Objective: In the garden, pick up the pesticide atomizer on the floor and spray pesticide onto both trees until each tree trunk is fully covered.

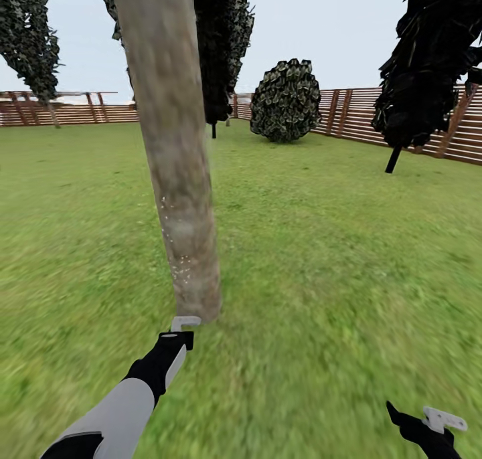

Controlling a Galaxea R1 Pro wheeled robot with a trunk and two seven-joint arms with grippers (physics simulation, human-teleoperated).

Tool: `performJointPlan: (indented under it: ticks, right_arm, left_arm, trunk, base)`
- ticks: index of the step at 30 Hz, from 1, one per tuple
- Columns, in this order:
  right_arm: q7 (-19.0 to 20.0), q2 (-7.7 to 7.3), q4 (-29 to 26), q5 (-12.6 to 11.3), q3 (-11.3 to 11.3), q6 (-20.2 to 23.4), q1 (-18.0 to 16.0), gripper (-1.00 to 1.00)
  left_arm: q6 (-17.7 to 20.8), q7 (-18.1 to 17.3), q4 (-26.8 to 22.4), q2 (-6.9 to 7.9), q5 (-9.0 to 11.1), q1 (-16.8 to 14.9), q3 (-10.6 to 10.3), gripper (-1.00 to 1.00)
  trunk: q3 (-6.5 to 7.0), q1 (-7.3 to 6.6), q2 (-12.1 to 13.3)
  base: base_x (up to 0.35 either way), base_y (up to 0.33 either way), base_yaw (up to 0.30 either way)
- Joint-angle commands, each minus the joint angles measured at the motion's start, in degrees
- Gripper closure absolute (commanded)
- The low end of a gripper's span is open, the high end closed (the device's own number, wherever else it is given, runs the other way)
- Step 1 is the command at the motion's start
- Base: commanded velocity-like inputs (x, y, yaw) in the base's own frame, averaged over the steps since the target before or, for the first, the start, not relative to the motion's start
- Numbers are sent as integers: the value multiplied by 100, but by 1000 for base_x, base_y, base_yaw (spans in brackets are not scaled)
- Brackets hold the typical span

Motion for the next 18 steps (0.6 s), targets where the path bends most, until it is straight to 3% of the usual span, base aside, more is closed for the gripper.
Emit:
performJointPlan:
  ticks: [1,11,18]
  right_arm:
    - [0,0,0,0,0,0,0,-100]
    - [0,0,0,0,0,0,0,-100]
    - [0,0,0,0,0,0,0,-100]
  left_arm:
    - [0,1,-1,1,-3,0,-1,100]
    - [2,4,-1,2,-3,0,-1,100]
    - [0,4,-7,2,-3,0,-1,100]
  trunk:
    - [0,0,0]
    - [0,0,0]
    - [0,0,0]
  base:
    - [96,-270,73]
    - [96,-270,9]
    - [96,-270,213]
